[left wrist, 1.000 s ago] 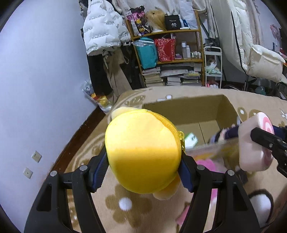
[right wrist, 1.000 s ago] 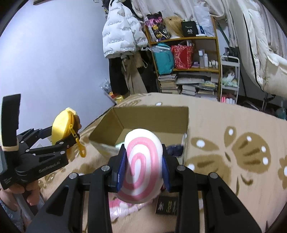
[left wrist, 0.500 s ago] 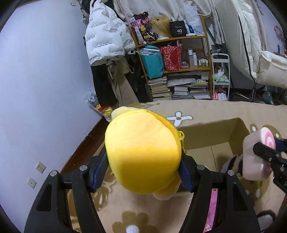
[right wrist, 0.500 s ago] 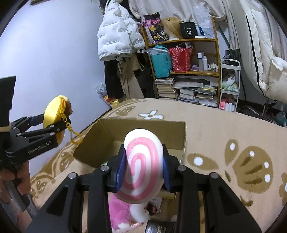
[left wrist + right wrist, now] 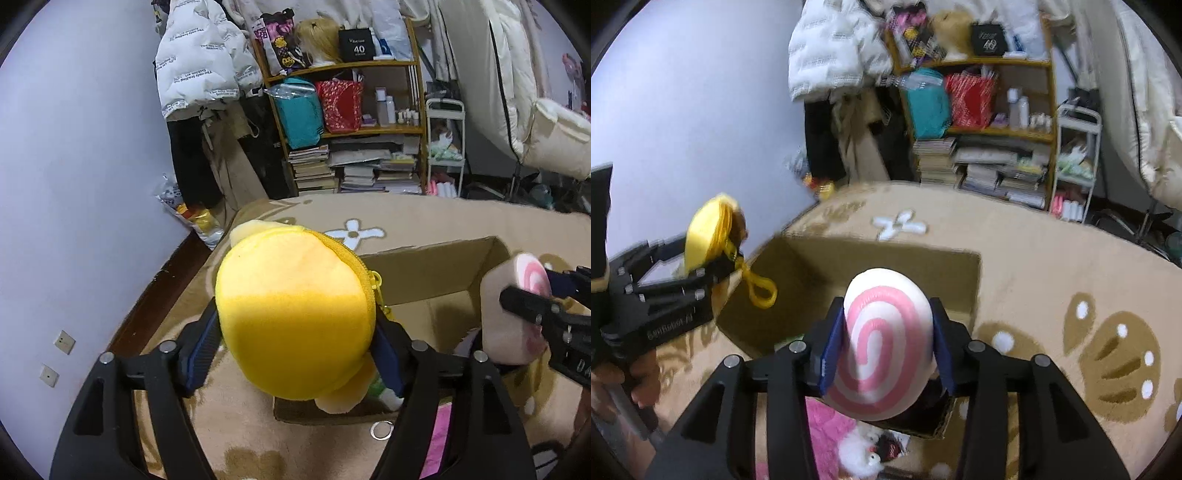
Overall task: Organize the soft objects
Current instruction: 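Lift both items over the box and release them inside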
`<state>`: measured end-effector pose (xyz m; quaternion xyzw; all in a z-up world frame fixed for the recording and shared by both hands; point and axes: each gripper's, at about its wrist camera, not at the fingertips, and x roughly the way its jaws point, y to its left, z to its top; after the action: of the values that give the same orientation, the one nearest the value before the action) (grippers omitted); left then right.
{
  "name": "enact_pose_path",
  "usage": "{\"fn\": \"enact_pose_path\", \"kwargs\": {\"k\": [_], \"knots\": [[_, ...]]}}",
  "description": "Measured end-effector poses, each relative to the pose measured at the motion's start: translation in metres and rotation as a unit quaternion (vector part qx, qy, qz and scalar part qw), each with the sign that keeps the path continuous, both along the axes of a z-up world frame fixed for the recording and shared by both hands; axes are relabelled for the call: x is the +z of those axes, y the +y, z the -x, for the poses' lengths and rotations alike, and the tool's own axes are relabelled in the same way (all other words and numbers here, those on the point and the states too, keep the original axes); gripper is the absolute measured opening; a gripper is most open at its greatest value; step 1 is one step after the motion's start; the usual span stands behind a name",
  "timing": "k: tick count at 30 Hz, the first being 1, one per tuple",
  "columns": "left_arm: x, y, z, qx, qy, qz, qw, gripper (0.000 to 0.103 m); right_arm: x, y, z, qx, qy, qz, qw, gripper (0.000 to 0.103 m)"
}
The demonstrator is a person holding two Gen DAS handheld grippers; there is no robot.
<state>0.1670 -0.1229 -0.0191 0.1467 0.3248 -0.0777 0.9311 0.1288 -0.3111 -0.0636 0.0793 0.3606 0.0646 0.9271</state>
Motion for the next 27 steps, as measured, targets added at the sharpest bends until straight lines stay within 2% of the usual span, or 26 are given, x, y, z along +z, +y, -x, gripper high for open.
{"fn": "enact_pose_path", "kwargs": {"k": [3,6,9,12,17,22,27], "knots": [[-0.007,-0.003,-0.005,0.000,0.007,-0.013,0.9999,0.081,-0.003,-0.001,-0.002,0.001,0.006,-0.001,1.000,0.051],[-0.011,-0.003,-0.006,0.005,0.013,-0.017,0.9998,0.093,0.001,-0.002,0.001,-0.002,0.004,-0.001,1.000,0.065],[-0.007,0.000,-0.002,0.007,0.008,-0.010,0.9999,0.100,0.006,-0.004,0.003,-0.004,0.003,-0.001,1.000,0.070],[0.001,0.004,0.000,0.012,0.001,-0.004,0.9999,0.100,0.012,-0.006,0.007,-0.005,0.001,-0.002,1.000,0.084],[0.013,0.014,0.007,0.016,0.005,0.015,0.9998,0.100,0.030,-0.007,0.023,-0.007,-0.014,-0.007,1.000,0.100],[0.026,0.032,0.024,0.030,0.009,0.050,0.9983,0.100,0.044,-0.004,0.042,-0.009,-0.028,-0.001,1.000,0.103],[0.033,0.041,0.044,0.035,0.012,0.053,0.9979,0.100,0.051,-0.002,0.063,-0.013,-0.033,-0.003,0.999,0.103]]}}
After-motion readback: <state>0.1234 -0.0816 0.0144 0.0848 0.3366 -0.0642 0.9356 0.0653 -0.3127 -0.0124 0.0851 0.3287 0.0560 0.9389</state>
